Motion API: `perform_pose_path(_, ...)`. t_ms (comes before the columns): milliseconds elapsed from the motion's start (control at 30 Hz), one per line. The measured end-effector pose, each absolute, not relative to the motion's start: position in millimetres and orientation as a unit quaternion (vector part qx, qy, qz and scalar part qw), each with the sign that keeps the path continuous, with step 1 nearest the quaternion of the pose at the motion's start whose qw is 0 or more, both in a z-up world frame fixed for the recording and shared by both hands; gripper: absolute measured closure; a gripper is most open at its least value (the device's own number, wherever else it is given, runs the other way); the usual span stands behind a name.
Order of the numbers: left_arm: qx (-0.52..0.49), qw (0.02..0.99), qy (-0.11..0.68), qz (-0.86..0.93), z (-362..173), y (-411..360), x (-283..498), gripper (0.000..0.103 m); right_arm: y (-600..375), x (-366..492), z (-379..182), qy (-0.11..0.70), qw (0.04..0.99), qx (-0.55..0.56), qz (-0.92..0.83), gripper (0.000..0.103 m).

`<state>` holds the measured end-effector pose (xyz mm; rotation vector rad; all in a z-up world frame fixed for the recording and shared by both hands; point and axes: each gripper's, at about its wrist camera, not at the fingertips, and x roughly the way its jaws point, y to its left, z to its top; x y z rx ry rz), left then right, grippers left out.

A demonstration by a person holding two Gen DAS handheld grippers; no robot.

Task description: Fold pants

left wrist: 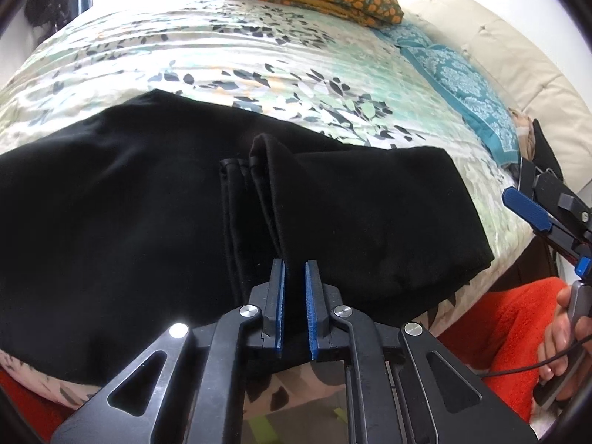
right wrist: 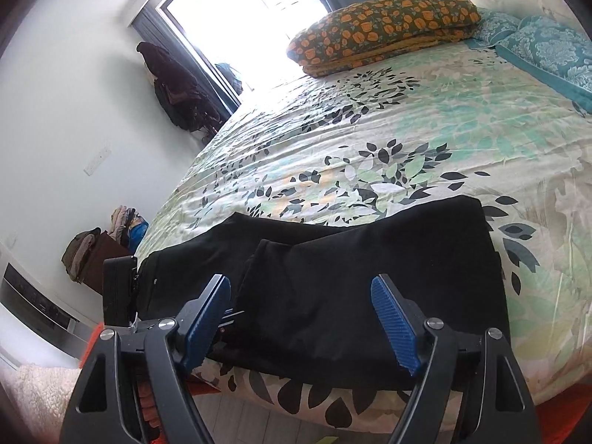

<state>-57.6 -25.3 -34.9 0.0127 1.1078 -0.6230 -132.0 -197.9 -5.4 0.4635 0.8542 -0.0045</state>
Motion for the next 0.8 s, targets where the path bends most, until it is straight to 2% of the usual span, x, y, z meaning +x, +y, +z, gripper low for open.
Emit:
perform_pose_path(167,0.001,0.807,0.531,-0.259,-43.2,-6.0,-49.7,0.094,-210.9,-133.9,-8.2,0.415,0.881,0.225,-0.028,0.024)
perform_pose_path(333,0.025,0.800,0.539,-0.262,-52.0,-14.0,-53.6,0.092,-208.6,-117.0,-66.4,0.532,0.823,0.190,-0.049,0.023)
perform_pose_path(367,0.026,0.798,0.542,-0.261,-50.6,-13.6,-53.2,0.089,-209.5,-115.9,-80.1,0.555,0.808,0.193,-0.050,0.023)
perform_pose_path(467,-0.012,0.812,0.539,-0.221,-36.0,4.2,-45.8,0.068,-209.1,-116.0,-89.9,0.559,0.807,0.184,-0.051,0.023)
perform_pose_path(633,-0.051,0.860,0.454,-0.228,8.3,11.5,-43.6,0.067,-206.1,-118.9,-89.7,0.560,0.809,0.173,-0.049,0.019)
perform_pose_path(667,-0.058,0.857,0.446,-0.251,11.9,4.9,-44.4,0.065,-205.2,-118.7,-89.2,0.562,0.808,0.169,-0.049,0.019)
perform_pose_path(800,0.011,0.827,0.471,-0.308,-13.1,-39.3,-46.2,0.062,-206.4,-118.1,-84.7,0.564,0.805,0.176,-0.046,0.018)
